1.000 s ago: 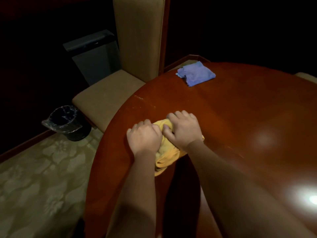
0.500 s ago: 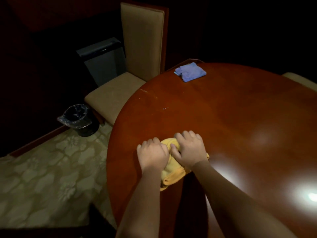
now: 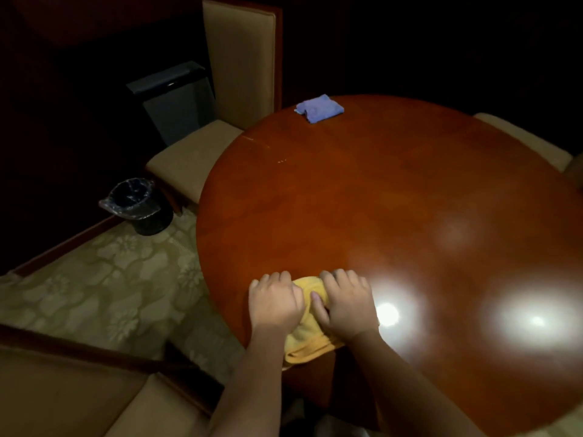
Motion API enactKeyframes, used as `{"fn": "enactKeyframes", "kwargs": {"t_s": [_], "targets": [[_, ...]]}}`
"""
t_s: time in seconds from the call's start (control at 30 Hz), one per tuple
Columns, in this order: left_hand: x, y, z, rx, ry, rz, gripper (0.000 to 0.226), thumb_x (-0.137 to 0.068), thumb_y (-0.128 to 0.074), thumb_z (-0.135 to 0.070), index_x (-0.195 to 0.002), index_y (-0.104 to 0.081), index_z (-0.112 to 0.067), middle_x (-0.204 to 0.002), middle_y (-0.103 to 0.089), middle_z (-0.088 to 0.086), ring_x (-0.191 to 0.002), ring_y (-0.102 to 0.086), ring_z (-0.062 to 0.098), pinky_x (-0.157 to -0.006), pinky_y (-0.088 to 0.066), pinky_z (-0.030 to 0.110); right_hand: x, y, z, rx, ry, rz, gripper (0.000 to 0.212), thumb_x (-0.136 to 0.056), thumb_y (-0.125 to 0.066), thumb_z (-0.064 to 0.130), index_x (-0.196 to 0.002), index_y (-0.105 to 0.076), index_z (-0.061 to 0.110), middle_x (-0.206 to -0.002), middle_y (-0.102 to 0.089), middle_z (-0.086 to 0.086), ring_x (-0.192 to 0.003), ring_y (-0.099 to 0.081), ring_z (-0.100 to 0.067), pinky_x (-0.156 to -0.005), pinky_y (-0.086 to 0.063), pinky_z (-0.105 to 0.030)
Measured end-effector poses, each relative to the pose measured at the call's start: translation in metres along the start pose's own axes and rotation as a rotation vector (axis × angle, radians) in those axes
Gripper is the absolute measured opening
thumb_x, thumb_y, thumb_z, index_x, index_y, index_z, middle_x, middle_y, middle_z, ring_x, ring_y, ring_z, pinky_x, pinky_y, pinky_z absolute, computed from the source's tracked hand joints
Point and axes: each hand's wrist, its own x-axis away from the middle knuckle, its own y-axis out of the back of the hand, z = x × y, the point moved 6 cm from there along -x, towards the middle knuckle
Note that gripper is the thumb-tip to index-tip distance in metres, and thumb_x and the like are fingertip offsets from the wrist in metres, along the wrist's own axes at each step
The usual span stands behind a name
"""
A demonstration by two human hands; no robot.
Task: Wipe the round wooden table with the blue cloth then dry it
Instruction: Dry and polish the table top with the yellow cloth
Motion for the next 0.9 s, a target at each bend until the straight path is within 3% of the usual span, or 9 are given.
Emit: {"fn": "enactKeyframes", "kwargs": {"t_s": [0.17,0.43,0.9], "targets": [[-0.006,-0.012,0.004,0.014,-0.009,0.102,0.052,-0.08,-0.01,-0.034,-0.077,-0.058,-0.017,-0.073,-0.059,-0.001,-0.072,-0.056,0.02,-0.071,-0.041,0.035,-0.009,-0.007,-0.001,-0.021,0.014,-0.004,0.035,-0.08,-0.047,0.043,-0.087,-0.063,0.013,-0.075,-0.054,-0.004,-0.069,-0.052,-0.027,-0.06,-0.038,-0.034],[-0.015,-0.005,0.004,0.008,-0.004,0.023,0.03,-0.079,-0.033,-0.027,-0.062,-0.054,-0.015,-0.056,-0.053,-0.001,-0.052,-0.052,0.022,-0.053,-0.041,0.032,-0.026,-0.007,-0.003,-0.05,0.082,0.058,0.036,-0.08,-0.048,0.044,-0.09,-0.063,0.014,-0.077,-0.053,-0.005,-0.072,-0.049,-0.027,-0.065,-0.028,-0.037],[-0.084,-0.012,0.033,0.019,0.001,-0.079,0.03,-0.081,-0.034,-0.025,-0.064,-0.057,-0.013,-0.059,-0.054,0.0,-0.054,-0.053,0.023,-0.054,-0.042,0.032,-0.108,-0.031,0.002,-0.081,0.167,0.057,0.035,-0.081,-0.047,0.044,-0.088,-0.063,0.013,-0.076,-0.052,-0.004,-0.07,-0.049,-0.027,-0.064,-0.027,-0.037]]}}
